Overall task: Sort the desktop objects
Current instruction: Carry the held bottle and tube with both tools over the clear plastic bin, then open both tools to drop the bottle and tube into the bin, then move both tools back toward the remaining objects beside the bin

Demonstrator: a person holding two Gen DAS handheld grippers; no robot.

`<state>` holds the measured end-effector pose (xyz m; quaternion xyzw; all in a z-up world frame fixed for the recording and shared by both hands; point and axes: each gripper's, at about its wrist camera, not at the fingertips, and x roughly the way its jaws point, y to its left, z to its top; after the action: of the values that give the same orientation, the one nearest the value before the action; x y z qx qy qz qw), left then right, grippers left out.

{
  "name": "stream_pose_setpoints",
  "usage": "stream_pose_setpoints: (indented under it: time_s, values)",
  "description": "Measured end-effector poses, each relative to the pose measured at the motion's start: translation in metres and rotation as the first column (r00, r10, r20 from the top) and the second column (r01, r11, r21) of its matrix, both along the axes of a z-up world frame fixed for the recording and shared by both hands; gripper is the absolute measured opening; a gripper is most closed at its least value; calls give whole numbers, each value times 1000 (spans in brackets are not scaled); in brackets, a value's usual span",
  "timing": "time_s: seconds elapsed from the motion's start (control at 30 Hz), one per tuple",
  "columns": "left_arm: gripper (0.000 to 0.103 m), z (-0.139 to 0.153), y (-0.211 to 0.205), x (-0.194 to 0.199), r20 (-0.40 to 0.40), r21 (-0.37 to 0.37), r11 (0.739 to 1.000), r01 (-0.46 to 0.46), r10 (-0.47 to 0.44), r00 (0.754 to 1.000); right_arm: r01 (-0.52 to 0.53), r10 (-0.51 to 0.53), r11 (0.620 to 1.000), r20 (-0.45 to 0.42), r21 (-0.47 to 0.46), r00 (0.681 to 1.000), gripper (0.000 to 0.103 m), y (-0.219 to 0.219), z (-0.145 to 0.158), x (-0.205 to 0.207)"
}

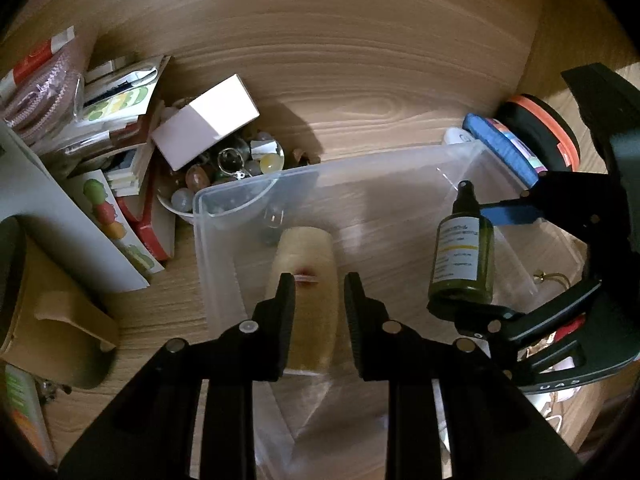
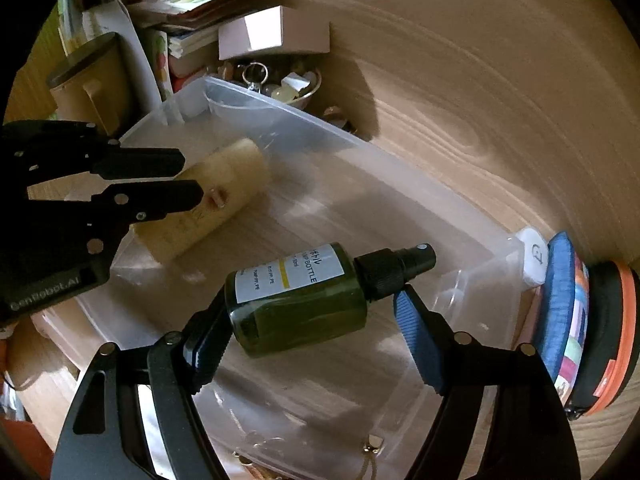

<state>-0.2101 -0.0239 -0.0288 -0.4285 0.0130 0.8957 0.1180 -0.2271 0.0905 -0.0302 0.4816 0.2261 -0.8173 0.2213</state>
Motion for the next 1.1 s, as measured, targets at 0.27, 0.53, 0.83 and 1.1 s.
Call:
stream_pose_setpoints:
  time_s: [0.27, 0.53, 0.83, 1.1]
  values:
    - [26, -1, 2, 0, -12, -16, 1000, 3, -3, 1000, -13, 13, 1000, -15, 27, 1000, 81, 0, -2, 1]
    - [49, 9, -4, 7, -48, 12, 1000, -5, 5, 999, -13, 18, 996, -61, 84, 998, 81, 0, 1, 5]
    - [61, 31, -17, 21, -93, 38, 996, -75, 78, 993, -13, 25, 993, -107, 116, 994, 81, 0, 10, 23]
    - [73, 47, -22, 57, -179, -36, 987, -159, 150, 972, -6, 8, 1000, -169, 12, 986, 81, 29, 42, 58]
